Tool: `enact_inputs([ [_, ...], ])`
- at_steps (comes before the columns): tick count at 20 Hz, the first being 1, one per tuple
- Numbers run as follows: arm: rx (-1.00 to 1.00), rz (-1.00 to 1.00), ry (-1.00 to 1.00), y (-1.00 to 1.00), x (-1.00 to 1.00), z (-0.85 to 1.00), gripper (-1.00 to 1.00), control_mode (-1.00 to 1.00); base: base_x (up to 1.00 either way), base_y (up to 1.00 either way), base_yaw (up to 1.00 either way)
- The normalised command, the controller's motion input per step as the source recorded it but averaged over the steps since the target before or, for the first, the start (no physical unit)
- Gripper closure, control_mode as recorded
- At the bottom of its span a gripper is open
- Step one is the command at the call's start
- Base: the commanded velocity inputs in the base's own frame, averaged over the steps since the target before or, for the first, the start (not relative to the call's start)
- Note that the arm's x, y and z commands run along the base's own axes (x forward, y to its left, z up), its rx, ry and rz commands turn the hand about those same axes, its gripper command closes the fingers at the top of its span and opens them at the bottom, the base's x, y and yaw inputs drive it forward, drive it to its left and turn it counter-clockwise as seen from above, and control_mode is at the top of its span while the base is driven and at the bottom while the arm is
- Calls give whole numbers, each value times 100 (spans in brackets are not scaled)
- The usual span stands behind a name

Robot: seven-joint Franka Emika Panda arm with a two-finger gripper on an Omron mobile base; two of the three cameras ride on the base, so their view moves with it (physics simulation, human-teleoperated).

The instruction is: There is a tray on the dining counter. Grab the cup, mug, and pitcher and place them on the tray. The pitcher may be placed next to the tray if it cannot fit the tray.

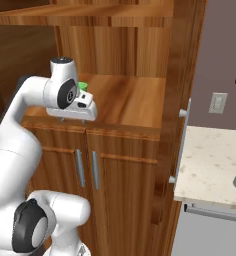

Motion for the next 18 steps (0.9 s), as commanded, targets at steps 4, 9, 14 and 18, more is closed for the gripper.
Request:
enact_inputs([
  [4, 23, -13, -14, 0, -2, 27, -100, -100, 0, 0, 0],
  [9, 21, -16, -11, 0, 8, 34, -100, -100, 0, 0, 0],
  [14, 6, -18, -10, 0, 36, 41, -100, -100, 0, 0, 0],
  [18, 0, -17, -5, 0, 42, 42, -100, -100, 0, 0, 0],
])
